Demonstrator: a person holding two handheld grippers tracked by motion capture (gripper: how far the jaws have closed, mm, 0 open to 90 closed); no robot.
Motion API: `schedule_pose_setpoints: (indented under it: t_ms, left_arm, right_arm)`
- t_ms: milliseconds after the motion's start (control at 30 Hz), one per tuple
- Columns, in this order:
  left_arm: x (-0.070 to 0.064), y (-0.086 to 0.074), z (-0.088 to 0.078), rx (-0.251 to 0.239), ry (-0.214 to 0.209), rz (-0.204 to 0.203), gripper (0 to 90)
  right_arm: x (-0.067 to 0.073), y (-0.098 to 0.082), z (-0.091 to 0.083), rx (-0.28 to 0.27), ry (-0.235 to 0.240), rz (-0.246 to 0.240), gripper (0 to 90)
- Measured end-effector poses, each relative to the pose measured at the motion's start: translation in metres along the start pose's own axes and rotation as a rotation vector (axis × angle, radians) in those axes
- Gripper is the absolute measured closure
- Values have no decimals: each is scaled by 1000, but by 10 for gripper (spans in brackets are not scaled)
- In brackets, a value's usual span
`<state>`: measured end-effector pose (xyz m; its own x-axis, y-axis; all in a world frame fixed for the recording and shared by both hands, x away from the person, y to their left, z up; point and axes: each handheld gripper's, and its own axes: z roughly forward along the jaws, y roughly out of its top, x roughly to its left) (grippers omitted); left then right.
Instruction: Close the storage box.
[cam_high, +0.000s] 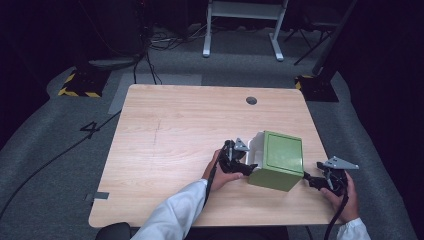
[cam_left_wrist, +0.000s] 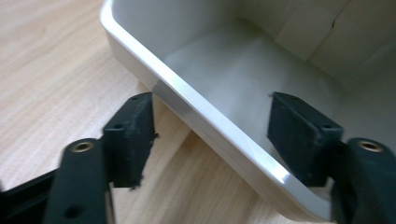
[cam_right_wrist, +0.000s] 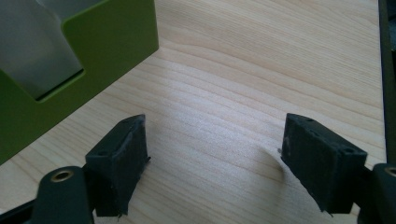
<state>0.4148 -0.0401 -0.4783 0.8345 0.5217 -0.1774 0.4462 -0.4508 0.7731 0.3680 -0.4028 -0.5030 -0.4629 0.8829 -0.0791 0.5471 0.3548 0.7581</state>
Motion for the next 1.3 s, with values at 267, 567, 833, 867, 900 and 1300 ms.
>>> schedule_pose_setpoints:
  t_ms: [267,567,833,867,900,1300]
  left_arm:
    - [-1,5,-8,-27,31,40,292]
    - [1,9,-23,-29,69,83,275]
    - [8,10,-46,-38,103,108,247]
    - [8,10,-49,-38,112,113,242]
    - [9,10,-53,-36,119,125,239]
    - [16,-6,-84,11,187,182,164]
  right_arm:
    - [0,0,0,0,0,1,226]
    - [0,0,0,0,0,1,226]
    - [0,0,0,-1,2,2,225]
    - [0,0,0,0,2,2,225]
    - [0,0,0,-1,2,2,225]
    - [-1,0,0,1,3,4,224]
